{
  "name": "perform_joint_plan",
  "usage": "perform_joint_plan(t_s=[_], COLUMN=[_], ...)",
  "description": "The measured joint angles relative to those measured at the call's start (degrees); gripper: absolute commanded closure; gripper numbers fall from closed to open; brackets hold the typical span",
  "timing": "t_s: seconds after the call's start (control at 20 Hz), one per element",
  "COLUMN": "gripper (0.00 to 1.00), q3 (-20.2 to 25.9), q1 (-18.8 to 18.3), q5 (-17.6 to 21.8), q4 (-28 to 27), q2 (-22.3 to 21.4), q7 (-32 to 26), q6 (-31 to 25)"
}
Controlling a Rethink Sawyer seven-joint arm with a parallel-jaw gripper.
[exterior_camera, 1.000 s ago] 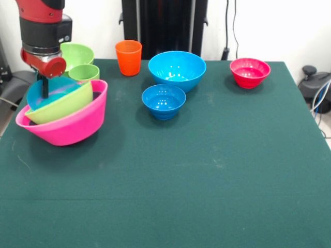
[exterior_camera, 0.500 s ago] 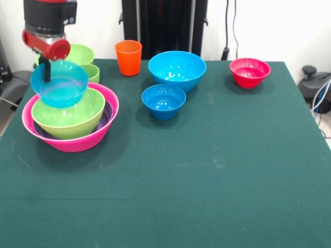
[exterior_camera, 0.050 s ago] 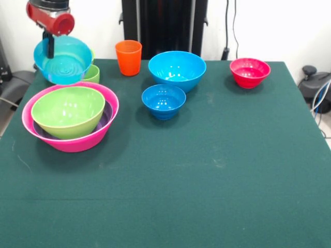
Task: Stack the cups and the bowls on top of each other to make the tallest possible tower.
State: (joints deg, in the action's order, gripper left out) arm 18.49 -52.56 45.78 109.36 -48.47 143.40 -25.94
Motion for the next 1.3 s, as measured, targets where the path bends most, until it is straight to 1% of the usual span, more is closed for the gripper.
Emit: perform_joint_plan(t_s=[0.4,0.65,0.8,1.1,1.15,1.3], gripper=[1.0,1.0,1.0,1.0,1.0,1.0], q3=[1.52,4.74,6.02,8.25,9.23,10.37], q1=[-1.93,-5.67,-6.95,-8.44,-8.8,-9.1], q5=[-0.78,-1.51,-1.56,-1.55,-1.54,-1.55], q4=[2.29,3.2,3.2,3.2,3.2,3.2], q2=[0.6,3.07,4.37,6.22,6.62,6.78], q7=[0.0,0.0,0.0,0.0,0.0,0.0], q6=[0.0,0.0,0.01,0.0,0.0,0.0])
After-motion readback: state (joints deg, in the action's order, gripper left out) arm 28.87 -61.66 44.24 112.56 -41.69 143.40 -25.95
